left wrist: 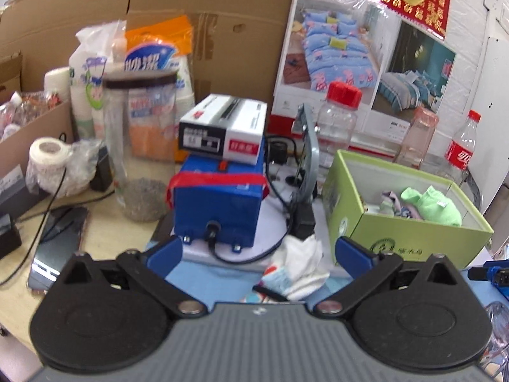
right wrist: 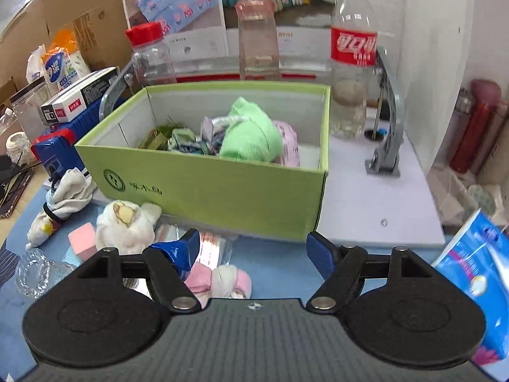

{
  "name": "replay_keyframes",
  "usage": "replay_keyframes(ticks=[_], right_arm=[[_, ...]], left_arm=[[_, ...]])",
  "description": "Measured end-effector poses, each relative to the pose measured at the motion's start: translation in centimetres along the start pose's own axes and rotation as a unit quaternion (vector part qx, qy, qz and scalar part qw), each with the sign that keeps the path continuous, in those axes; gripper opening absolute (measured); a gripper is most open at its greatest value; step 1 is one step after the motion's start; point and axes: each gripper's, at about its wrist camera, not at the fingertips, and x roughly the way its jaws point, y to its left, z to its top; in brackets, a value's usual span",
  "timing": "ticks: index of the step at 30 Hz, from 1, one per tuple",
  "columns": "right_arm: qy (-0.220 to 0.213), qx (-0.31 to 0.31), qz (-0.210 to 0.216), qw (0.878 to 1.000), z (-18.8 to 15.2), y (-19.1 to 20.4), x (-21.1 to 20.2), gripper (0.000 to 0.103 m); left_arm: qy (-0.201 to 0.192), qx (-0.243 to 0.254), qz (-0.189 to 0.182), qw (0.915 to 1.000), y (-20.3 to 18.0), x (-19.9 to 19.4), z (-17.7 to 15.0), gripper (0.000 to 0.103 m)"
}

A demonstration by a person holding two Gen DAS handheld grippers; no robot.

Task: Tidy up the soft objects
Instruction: 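Withdraw both tools while the right tool moves toward the white-pink plush toy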

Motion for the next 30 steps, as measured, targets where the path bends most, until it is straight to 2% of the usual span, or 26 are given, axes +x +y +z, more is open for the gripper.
replay_keyframes(ticks=[4, 9, 11, 14, 16, 19, 22, 26, 30], right_arm=[[0.027, 0.015, 0.03, 0.999, 0.2, 0.5, 2.5, 0.06], [0.077, -0.001, 0.004, 0.997, -0.6, -0.2, 3.8, 0.061], [0.083, -0.004, -0.017, 0.996, -1.7, -1.4, 2.2, 0.061], [0.077, -0.013, -0.088, 0.993, -4.3, -3.5, -2.1, 0.062], [0.064, -0.009, -0.11, 0.992, -6.1, -4.4, -5.2, 0.062], [0.03, 0.006, -0.09, 0.995, -7.6, -4.7, -8.5, 0.062], [0.008, -0.005, -0.078, 0.997, -7.9, -4.0, -8.4, 0.063], [0.034, -0.055, -0.062, 0.996, -7.1, -2.8, -4.8, 0.063], [0.06, -0.06, -0.031, 0.996, -7.2, -2.3, -2.5, 0.063]], left_arm=[[0.017, 0.0, 0.008, 0.9998, 0.0, 0.3, -1.0, 0.102], [0.011, 0.013, 0.008, 0.9998, -0.7, -0.3, -1.1, 0.102], [0.007, 0.023, 0.006, 0.9997, -1.0, -0.6, -1.2, 0.102], [0.005, 0.034, 0.003, 0.9994, -1.6, -0.6, -1.4, 0.102], [0.007, 0.036, -0.005, 0.9993, -2.1, -0.4, -1.6, 0.102], [0.012, 0.035, -0.008, 0.9993, -2.7, -0.1, -1.8, 0.102], [0.019, 0.039, -0.004, 0.999, -3.0, 0.0, -2.0, 0.102], [0.022, 0.063, 0.009, 0.9977, -2.9, -0.6, -2.4, 0.102], [0.029, 0.084, 0.035, 0.9954, -1.9, -0.6, -2.8, 0.102]])
